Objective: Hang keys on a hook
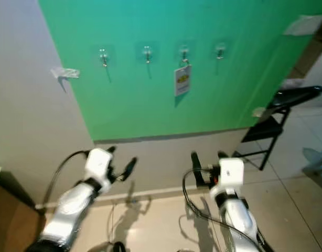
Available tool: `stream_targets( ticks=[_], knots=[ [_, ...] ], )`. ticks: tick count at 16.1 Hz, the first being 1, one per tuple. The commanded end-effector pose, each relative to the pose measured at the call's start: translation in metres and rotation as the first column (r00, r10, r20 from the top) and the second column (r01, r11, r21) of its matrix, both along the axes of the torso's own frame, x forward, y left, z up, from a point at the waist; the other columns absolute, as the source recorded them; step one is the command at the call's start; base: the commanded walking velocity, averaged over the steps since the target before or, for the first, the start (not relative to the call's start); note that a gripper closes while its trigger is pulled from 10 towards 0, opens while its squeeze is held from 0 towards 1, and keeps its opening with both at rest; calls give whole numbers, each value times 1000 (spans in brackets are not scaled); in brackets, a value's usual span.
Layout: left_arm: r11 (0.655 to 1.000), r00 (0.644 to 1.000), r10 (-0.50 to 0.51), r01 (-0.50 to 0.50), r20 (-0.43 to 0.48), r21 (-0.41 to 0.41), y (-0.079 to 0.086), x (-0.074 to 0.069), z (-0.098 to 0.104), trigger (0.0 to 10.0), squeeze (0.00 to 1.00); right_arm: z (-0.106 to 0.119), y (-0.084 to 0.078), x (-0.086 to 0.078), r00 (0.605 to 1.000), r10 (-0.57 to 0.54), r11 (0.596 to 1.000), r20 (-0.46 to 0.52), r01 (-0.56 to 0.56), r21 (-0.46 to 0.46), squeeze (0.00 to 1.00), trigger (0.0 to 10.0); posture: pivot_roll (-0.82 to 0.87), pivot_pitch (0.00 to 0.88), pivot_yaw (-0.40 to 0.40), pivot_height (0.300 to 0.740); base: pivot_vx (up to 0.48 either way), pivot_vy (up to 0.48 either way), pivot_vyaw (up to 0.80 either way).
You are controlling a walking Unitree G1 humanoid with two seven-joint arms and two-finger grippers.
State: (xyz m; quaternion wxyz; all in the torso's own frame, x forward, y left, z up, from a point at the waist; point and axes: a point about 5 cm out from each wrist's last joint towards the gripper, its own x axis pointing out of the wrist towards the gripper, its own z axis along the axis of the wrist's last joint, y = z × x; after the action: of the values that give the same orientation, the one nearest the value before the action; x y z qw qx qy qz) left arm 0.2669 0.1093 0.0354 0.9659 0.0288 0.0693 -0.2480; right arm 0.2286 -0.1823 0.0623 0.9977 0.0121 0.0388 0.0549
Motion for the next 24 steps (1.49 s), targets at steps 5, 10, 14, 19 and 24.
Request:
stream_targets(
  ticks=[5, 10, 14, 19, 24],
  knots=[
    [1000, 999, -4, 5, -36, 22, -3, 7, -12, 10000, 0, 5, -11, 11, 999, -44, 999, 8, 44, 12, 0, 10000, -113, 22, 13, 740, 0, 381, 159],
    [999, 999, -21, 20, 40, 28, -4, 18, 5, 10000, 0, 6, -2, 23, 1000, -12, 1000, 11, 11, 14, 0, 10000, -103, 12, 14, 740, 0, 288, 728],
    [999, 997, -26, 23, 68, 36, -7, 23, 14, 10000, 0, 4, 1, 31, 1000, 7, 1000, 2, -7, 17, 0, 10000, -93, 14, 13, 740, 0, 0, 677],
    [999, 996, 0, -5, 89, 46, -8, 29, 22, 10000, 0, 0, 5, 36, 999, 38, 999, -11, -38, 17, 0, 10000, -69, 9, -3, 740, 0, 0, 641],
    [997, 995, 23, -29, 93, 67, -5, 28, 21, 10000, 0, 5, -1, 47, 1000, 23, 999, 2, -23, 25, 0, 10000, -57, 0, -6, 740, 0, 0, 581]
  ],
)
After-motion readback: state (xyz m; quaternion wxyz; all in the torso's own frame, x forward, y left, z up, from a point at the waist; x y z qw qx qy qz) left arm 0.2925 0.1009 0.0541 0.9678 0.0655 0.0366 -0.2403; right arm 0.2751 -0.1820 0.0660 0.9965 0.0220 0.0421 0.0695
